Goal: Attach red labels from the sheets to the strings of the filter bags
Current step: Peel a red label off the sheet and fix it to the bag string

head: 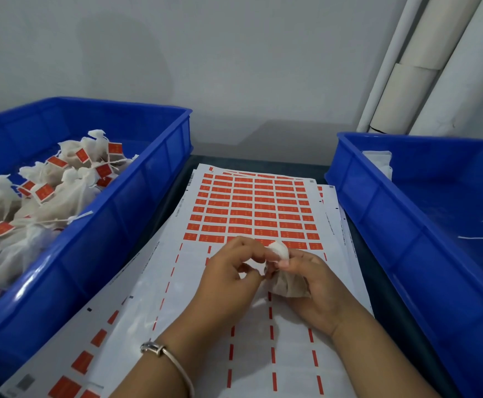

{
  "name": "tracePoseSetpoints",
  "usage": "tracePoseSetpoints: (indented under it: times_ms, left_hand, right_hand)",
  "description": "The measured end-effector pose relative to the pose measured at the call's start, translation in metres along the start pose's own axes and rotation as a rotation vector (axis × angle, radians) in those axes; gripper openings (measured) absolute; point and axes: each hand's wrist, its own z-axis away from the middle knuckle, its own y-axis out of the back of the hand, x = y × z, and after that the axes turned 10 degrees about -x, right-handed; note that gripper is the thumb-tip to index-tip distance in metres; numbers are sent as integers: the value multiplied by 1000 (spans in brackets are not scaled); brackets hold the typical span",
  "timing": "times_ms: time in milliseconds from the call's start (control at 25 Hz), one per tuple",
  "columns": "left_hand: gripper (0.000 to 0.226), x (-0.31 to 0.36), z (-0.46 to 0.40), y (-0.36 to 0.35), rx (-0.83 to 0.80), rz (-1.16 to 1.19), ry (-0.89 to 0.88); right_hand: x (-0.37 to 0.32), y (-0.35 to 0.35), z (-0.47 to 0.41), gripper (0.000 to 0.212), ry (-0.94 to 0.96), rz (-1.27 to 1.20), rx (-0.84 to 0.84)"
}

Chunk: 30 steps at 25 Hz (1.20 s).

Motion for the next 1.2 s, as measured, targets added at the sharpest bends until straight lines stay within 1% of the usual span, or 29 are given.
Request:
tracePoseSetpoints:
  times_ms: [80, 200, 240, 400, 560, 640, 680, 720, 800, 880, 960, 1040, 1120, 1200]
  left_hand:
    - [41, 0, 0, -1, -25, -15, -4]
    - [22, 0, -3, 1, 22, -104, 4]
    - [19, -1, -4, 1, 28, -118, 16]
    - [19, -6, -3, 0, 4, -122, 68]
    - [25, -5, -5, 1, -14, -145, 63]
    - [26, -6, -7, 3, 25, -174, 71]
    - [26, -7, -8, 4, 58, -186, 87]
    - [25, -8, -9, 6, 90, -199, 111]
    - [25, -9, -11, 10, 148, -215, 161]
    - [26, -8, -12, 14, 228, -214, 190]
    - [26, -7, -10, 17, 325, -203, 191]
    - [24, -7, -9, 18, 393, -178, 185]
    - [24, -6, -8, 17, 397, -152, 199]
    - [24, -6, -8, 15, 345, -120, 216]
  right_hand:
    - [-1, 1, 0, 22, -7, 14, 40]
    - [-3, -1, 1, 24, -10, 45, 42]
    - [-4, -2, 1, 24, -8, 54, 43]
    - [-2, -3, 0, 24, 3, 110, 55]
    - [0, -3, -1, 23, 32, 163, 88]
    - [2, -1, -3, 18, 46, 201, 134]
    - [3, 1, -4, 18, 56, 231, 150]
    - [3, 3, -4, 24, 69, 263, 142]
    - [2, 5, -3, 35, 79, 299, 65]
    - [0, 5, -2, 40, 52, 290, -18]
    - [-1, 3, 0, 42, -13, 279, -106]
    - [-2, 2, 3, 49, -105, 345, -211]
    - [-5, 1, 6, 54, -161, 399, -304]
    - [-7, 3, 9, 45, -164, 415, -343]
